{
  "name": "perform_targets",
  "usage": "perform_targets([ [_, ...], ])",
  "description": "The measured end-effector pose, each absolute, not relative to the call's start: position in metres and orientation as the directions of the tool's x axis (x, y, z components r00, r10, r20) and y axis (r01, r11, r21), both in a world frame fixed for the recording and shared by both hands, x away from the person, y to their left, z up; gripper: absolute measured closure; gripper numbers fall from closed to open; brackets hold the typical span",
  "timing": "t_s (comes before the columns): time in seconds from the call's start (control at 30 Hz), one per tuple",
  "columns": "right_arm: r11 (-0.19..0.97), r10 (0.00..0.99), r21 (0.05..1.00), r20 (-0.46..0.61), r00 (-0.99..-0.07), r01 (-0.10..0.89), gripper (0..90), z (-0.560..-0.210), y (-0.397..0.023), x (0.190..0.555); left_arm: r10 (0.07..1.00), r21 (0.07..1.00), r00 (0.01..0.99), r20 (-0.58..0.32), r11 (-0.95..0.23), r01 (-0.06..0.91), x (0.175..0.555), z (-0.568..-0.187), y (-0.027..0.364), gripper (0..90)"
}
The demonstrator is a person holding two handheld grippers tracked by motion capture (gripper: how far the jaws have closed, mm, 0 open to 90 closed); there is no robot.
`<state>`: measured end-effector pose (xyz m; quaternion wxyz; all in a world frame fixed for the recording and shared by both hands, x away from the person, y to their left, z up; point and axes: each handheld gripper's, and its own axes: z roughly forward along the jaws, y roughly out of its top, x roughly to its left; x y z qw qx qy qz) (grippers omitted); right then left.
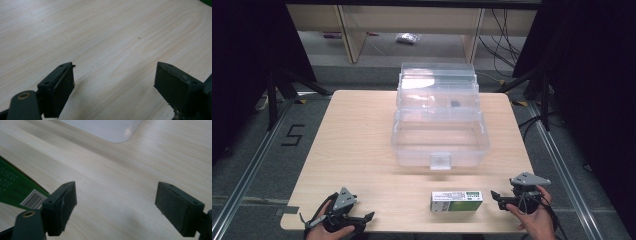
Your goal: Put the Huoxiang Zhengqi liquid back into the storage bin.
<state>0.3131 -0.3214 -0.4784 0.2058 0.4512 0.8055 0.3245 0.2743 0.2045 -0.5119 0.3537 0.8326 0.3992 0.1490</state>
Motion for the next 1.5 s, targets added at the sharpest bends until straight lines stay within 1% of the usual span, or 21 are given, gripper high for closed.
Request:
perform_targets([
  [0.03, 0.387, 0.853, 0.713, -0.035, -0.521, 0.585, 20.9, -0.479, -0.321, 0.313, 0.771, 0.708, 0.636, -0.034, -0.43, 0.559, 0.274, -0.512, 0.204, 15.6],
  [0.07, 0.359, 0.865, 0.695, 0.003, -0.501, 0.623, 21.5, -0.477, -0.319, 0.31, 0.771, 0.706, 0.635, -0.038, -0.429, 0.563, 0.274, -0.511, 0.204, 15.6],
  [0.1, 0.381, 0.857, 0.701, -0.022, -0.514, 0.604, 21.3, -0.477, -0.32, 0.311, 0.774, 0.711, 0.632, -0.044, -0.42, 0.564, 0.274, -0.512, 0.203, 15.6],
  [0.23, 0.378, 0.854, 0.698, -0.01, -0.52, 0.608, 22.2, -0.475, -0.318, 0.311, 0.777, 0.71, 0.629, -0.033, -0.424, 0.562, 0.275, -0.513, 0.204, 15.6],
  [0.3, 0.401, 0.838, 0.703, -0.021, -0.546, 0.588, 22.3, -0.474, -0.318, 0.311, 0.777, 0.707, 0.629, -0.034, -0.426, 0.564, 0.274, -0.513, 0.204, 15.6],
  [0.33, 0.389, 0.848, 0.704, -0.021, -0.529, 0.595, 22.3, -0.473, -0.317, 0.31, 0.783, 0.709, 0.621, -0.042, -0.414, 0.571, 0.274, -0.513, 0.204, 15.6],
  [0.37, 0.406, 0.837, 0.7, -0.025, -0.547, 0.587, 22.3, -0.47, -0.317, 0.31, 0.786, 0.711, 0.617, -0.048, -0.406, 0.573, 0.275, -0.513, 0.204, 15.6],
  [0.47, 0.392, 0.84, 0.691, -0.001, -0.542, 0.607, 22.3, -0.467, -0.314, 0.309, 0.792, 0.722, 0.607, -0.063, -0.384, 0.575, 0.275, -0.514, 0.204, 15.6],
  [0.57, 0.446, 0.814, 0.692, -0.048, -0.579, 0.568, 22.5, -0.464, -0.315, 0.31, 0.787, 0.715, 0.614, -0.059, -0.396, 0.576, 0.275, -0.513, 0.205, 15.6],
  [0.67, 0.431, 0.823, 0.681, -0.028, -0.567, 0.592, 22.8, -0.46, -0.314, 0.309, 0.773, 0.703, 0.633, -0.045, -0.425, 0.57, 0.275, -0.513, 0.206, 15.6],
  [0.7, 0.428, 0.825, 0.678, -0.022, -0.565, 0.598, 22.9, -0.458, -0.313, 0.309, 0.789, 0.716, 0.611, -0.06, -0.392, 0.577, 0.275, -0.514, 0.203, 15.6],
  [0.73, 0.422, 0.827, 0.684, -0.023, -0.561, 0.595, 23.3, -0.457, -0.312, 0.308, 0.786, 0.709, 0.616, -0.051, -0.406, 0.576, 0.276, -0.514, 0.204, 15.6],
  [0.8, 0.448, 0.811, 0.675, -0.031, -0.584, 0.586, 24.5, -0.451, -0.312, 0.31, 0.79, 0.713, 0.61, -0.057, -0.396, 0.579, 0.276, -0.515, 0.204, 15.6],
  [1.0, 0.448, 0.808, 0.676, -0.028, -0.588, 0.584, 24.5, -0.435, -0.308, 0.308, 0.79, 0.715, 0.611, -0.056, -0.396, 0.576, 0.276, -0.515, 0.204, 15.6],
  [1.17, 0.479, 0.779, 0.687, -0.045, -0.626, 0.547, 24.0, -0.414, -0.307, 0.309, 0.789, 0.716, 0.611, -0.056, -0.395, 0.576, 0.276, -0.515, 0.204, 15.6],
  [1.2, 0.482, 0.773, 0.69, -0.044, -0.633, 0.54, 24.0, -0.41, -0.306, 0.309, 0.775, 0.702, 0.631, -0.047, -0.424, 0.573, 0.276, -0.513, 0.206, 15.6],
  [1.23, 0.484, 0.768, 0.689, -0.039, -0.639, 0.539, 24.0, -0.404, -0.304, 0.308, 0.786, 0.715, 0.615, -0.064, -0.394, 0.578, 0.275, -0.514, 0.204, 15.6],
  [1.27, 0.51, 0.743, 0.698, -0.062, -0.667, 0.503, 23.9, -0.401, -0.304, 0.31, 0.788, 0.715, 0.613, -0.058, -0.396, 0.577, 0.276, -0.515, 0.204, 15.6],
  [1.37, 0.5, 0.738, 0.696, -0.032, -0.674, 0.514, 23.8, -0.393, -0.299, 0.308, 0.785, 0.714, 0.617, -0.062, -0.397, 0.577, 0.276, -0.514, 0.204, 15.6],
  [1.4, 0.503, 0.732, 0.695, -0.027, -0.681, 0.513, 23.9, -0.391, -0.297, 0.308, 0.775, 0.701, 0.629, -0.049, -0.422, 0.574, 0.276, -0.513, 0.205, 15.6],
  [1.5, 0.531, 0.702, 0.687, -0.028, -0.711, 0.497, 23.8, -0.387, -0.292, 0.307, 0.788, 0.713, 0.613, -0.063, -0.394, 0.579, 0.276, -0.514, 0.204, 15.6],
])
